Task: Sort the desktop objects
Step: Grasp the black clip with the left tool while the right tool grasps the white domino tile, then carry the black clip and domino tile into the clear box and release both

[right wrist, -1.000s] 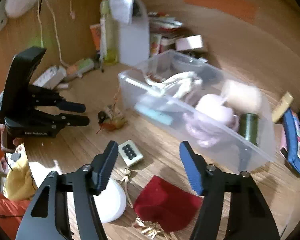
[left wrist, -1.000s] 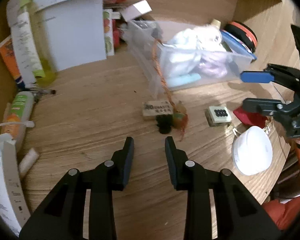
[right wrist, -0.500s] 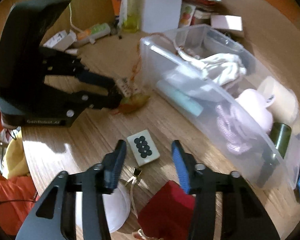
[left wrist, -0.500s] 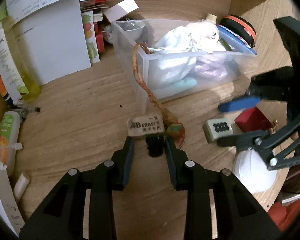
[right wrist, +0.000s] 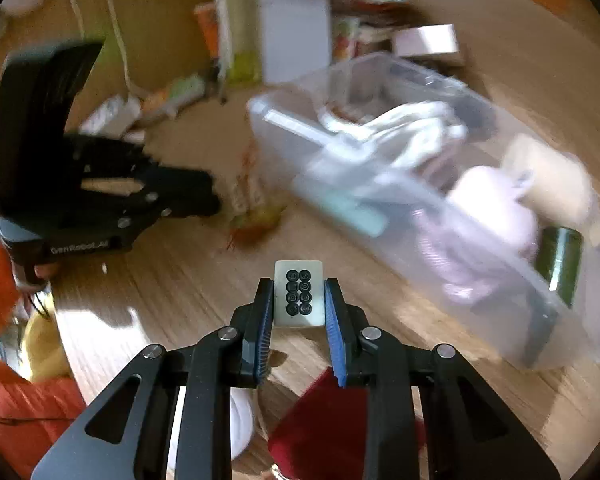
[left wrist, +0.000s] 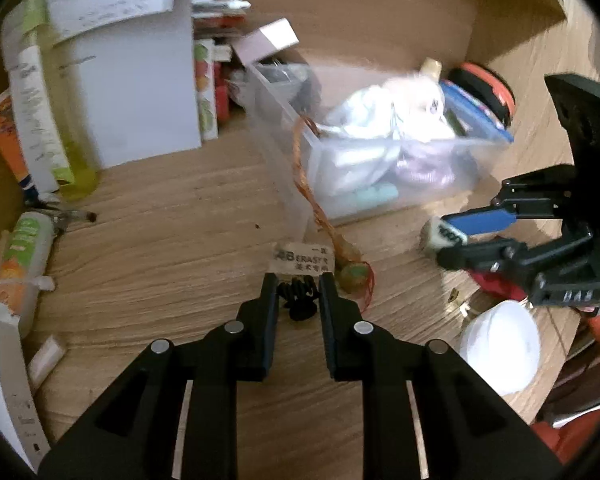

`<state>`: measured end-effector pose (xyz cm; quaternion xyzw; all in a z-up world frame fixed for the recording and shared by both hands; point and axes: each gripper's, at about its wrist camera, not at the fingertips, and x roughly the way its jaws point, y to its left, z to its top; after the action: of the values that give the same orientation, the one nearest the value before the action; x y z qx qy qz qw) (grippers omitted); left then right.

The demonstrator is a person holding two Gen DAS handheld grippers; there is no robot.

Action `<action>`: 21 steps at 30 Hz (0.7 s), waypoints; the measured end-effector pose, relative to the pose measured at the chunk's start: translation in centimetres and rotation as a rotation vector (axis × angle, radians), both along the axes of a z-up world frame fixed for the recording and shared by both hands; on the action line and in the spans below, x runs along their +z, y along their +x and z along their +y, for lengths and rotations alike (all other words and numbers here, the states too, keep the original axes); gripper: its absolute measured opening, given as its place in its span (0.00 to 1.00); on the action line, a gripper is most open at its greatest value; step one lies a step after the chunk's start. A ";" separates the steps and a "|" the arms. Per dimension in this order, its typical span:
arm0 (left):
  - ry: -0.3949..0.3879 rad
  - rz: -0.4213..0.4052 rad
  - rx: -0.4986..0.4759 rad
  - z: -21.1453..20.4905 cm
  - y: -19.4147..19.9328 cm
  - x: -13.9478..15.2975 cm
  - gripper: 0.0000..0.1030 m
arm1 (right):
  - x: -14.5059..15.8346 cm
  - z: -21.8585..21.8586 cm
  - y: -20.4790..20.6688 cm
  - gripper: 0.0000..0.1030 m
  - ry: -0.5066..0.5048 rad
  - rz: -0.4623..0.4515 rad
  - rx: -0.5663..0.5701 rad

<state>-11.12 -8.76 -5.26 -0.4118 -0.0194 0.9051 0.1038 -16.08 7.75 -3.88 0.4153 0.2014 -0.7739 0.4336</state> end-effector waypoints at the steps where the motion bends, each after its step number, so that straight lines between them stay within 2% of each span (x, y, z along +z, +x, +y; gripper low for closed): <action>1: 0.009 0.011 0.009 -0.3 0.2 0.3 0.19 | 0.6 0.7 -0.2 0.22 -0.025 0.002 -0.015; 6: 0.037 0.062 0.040 -1.2 0.6 2.2 0.19 | 3.2 2.9 -0.9 0.22 -0.110 0.026 -0.084; 12: 0.030 0.133 0.055 -1.2 0.2 4.8 0.19 | 5.7 4.9 -1.5 0.22 -0.171 0.085 -0.172; 21: 0.057 0.208 0.055 -1.1 -2.4 8.0 0.19 | 8.5 9.0 -4.6 0.22 -0.243 0.132 -0.329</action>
<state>-13.54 -9.91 2.78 -0.3117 -0.0458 0.9446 0.0921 -20.66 16.78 4.61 0.3356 0.0643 -0.8784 0.3342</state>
